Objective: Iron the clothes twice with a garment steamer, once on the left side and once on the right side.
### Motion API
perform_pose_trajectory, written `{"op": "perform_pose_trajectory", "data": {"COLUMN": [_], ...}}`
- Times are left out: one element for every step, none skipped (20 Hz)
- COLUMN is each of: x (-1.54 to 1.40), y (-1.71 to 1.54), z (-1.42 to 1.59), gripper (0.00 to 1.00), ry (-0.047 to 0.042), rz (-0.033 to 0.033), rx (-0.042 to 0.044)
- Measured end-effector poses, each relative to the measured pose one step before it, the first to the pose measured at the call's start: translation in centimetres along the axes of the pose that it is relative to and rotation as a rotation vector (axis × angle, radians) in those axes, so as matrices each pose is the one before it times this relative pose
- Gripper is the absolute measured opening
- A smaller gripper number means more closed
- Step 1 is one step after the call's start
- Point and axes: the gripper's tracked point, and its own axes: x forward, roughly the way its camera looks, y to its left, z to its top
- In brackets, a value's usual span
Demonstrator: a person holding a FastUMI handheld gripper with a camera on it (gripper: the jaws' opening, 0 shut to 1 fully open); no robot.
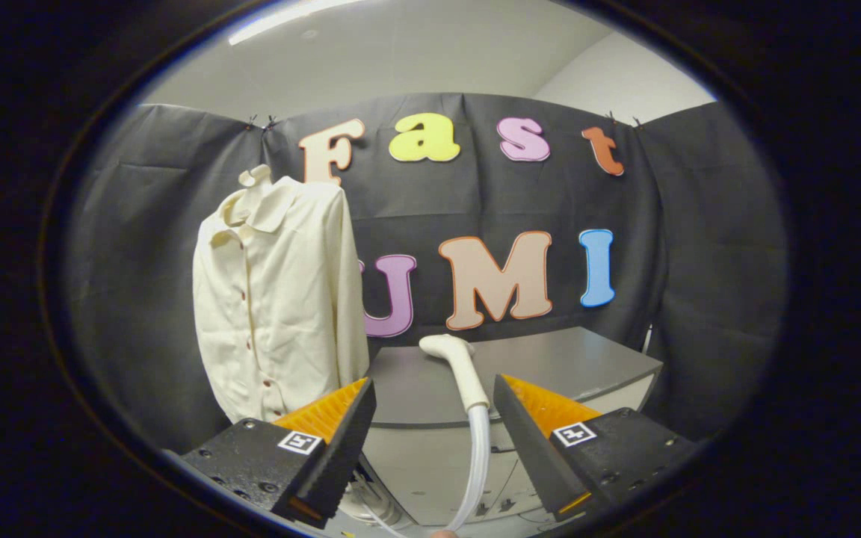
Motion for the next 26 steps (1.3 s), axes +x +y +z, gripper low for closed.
{"op": "perform_pose_trajectory", "data": {"x": [1.346,1.178,1.376,1.485,1.41,1.32,1.414,1.277,1.324,1.257,1.443,1.138,0.916,0.774,0.998,0.761,0.872,0.659,0.603,0.508,0.795,0.516,0.543,0.261,0.253,0.377], "y": [-0.541,-0.308,-0.155,-0.25,-0.048,-0.292,-0.355,-0.149,-0.21,-0.394,-0.128,-0.125,-0.036,0.087,0.086,0.033,0.003,0.098,0.2,0.067,0.068,0.114,-0.18,-0.088,-0.124,-0.11], "z": [0.28,0.337,0.196,0.122,0.055,0.205,0.19,0.467,0.173,-0.028,0.317,0.091,0.445,0.264,-0.081,0.083,-0.033,0.122,-0.068,0.06,0.135,0.019,-0.111,-0.001,-0.186,0.17], "gripper": [0.97,0.97,0.97,0.97,0.97,0.97,0.97,0.97,0.97,0.97,0.97,0.97,0.97,0.97,0.97,0.97,0.96,0.97,0.97,0.96,0.95,0.9,0.87,0.83,0.79,0.71], "ry": [0.01189,0.01213,0.01586,0.02419,0.02572,0.02658,0.02136,0.02274,0.02086,0.04344,0.01696,0.02939,0.00465,0.02113,0.0142,0.02253,0.01983,0.01589,0.01358,0.01479,0.01942,0.01059,0.02156,0.01172,0.02208,0.0039], "rz": [-0.00693,0.00093,0.00354,0.00553,0.00386,0.00014,0.00137,0.00601,-0.00315,-0.00694,-0.00827,-0.00073,0.00418,0.00373,0.00113,-0.00253,-0.00206,-0.00087,0.00438,0.00085,0.00675,0.00327,-0.00323,-0.00326,-0.00545,-0.00483], "rx": [0.00626,0.00467,0.0043,0.00382,-0.00067,0.00209,0.00443,0.00084,0.00514,-0.00353,0.00293,-0.00386,0.00039,-0.00752,-0.00937,-0.01323,-0.01359,-0.01324,-0.01036,-0.00305,0.00527,0.00085,-0.00643,0.00602,0.00714,0.01395]}}
